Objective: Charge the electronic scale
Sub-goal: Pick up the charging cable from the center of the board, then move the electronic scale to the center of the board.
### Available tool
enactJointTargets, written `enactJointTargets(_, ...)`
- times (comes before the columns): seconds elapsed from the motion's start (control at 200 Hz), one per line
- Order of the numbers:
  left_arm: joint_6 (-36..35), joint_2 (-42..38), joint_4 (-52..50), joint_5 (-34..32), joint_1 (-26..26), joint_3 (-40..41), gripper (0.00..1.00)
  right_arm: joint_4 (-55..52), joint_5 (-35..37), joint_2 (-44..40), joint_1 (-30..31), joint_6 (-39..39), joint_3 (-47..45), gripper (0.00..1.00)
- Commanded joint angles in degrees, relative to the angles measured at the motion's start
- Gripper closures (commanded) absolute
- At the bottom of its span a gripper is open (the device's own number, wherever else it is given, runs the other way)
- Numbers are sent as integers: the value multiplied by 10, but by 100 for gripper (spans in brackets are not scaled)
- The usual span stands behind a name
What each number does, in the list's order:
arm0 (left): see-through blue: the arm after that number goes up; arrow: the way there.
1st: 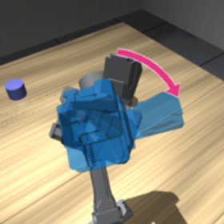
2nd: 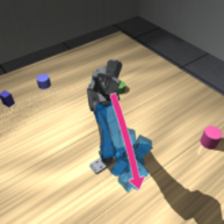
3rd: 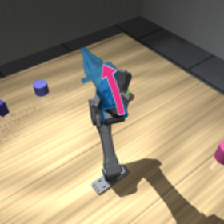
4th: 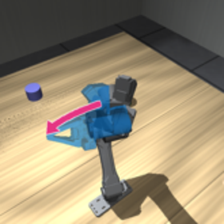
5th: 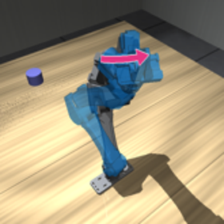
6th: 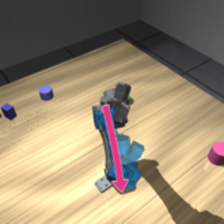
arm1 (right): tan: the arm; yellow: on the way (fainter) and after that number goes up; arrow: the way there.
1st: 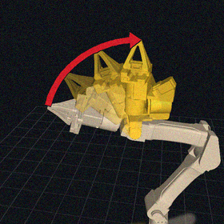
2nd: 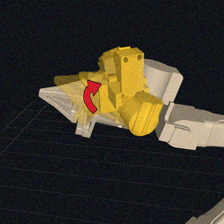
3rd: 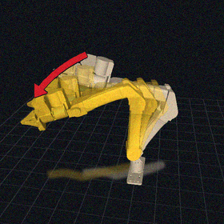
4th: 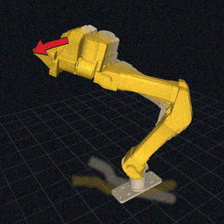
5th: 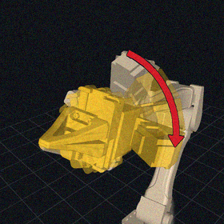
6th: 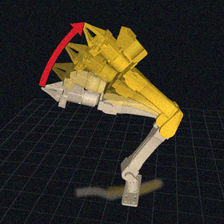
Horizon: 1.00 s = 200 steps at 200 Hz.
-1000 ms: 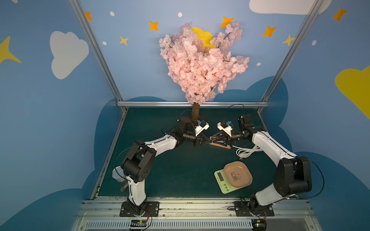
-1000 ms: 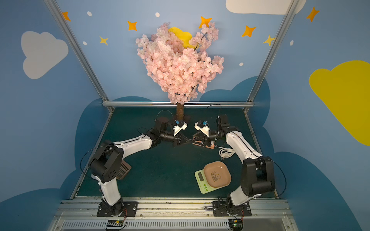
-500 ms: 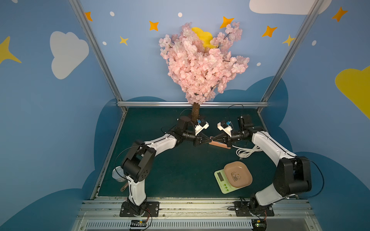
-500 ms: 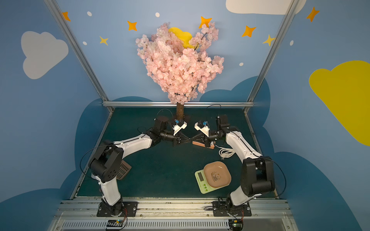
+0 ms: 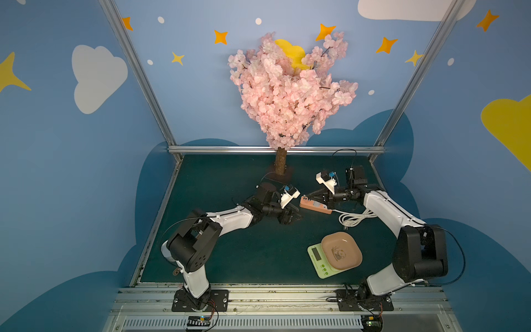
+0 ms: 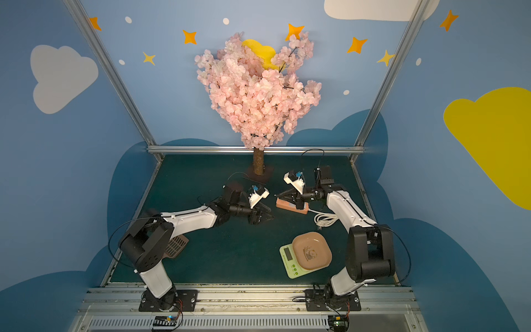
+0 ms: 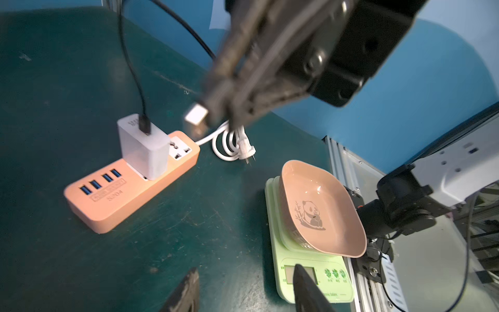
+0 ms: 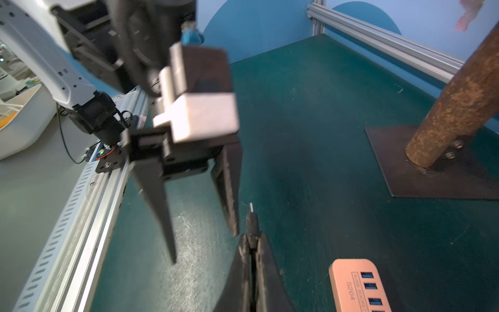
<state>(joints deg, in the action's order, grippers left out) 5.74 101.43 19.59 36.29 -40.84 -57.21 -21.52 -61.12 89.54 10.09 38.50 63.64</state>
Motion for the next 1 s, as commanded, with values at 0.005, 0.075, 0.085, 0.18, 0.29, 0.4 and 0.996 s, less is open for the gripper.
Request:
enactJointTargets(0.005, 26, 11, 8, -94, -54, -6, 44, 79, 25, -4, -6, -85, -13, 100)
enactJointTargets(0.075, 34, 40, -17, -122, -78, -30, 44, 113, 33, 1, -9, -126, -15, 100)
enactJointTargets(0.085, 35, 44, -21, -126, -82, -34, 44, 117, 35, 2, -9, -133, -15, 100)
enactJointTargets(0.18, 37, 67, -37, -178, -107, -58, 39, 139, 45, 12, -10, -170, -10, 100)
enactJointTargets(0.29, 34, 94, -57, -217, -137, -93, 33, 146, 67, 22, -11, -201, 0, 100)
enactJointTargets(0.4, 31, 125, -88, -225, -154, -133, 32, 146, 68, 27, -15, -224, 6, 100)
enactJointTargets(0.996, 4, 180, -124, -255, -181, -191, 72, 136, 64, 21, -22, -234, 11, 100)
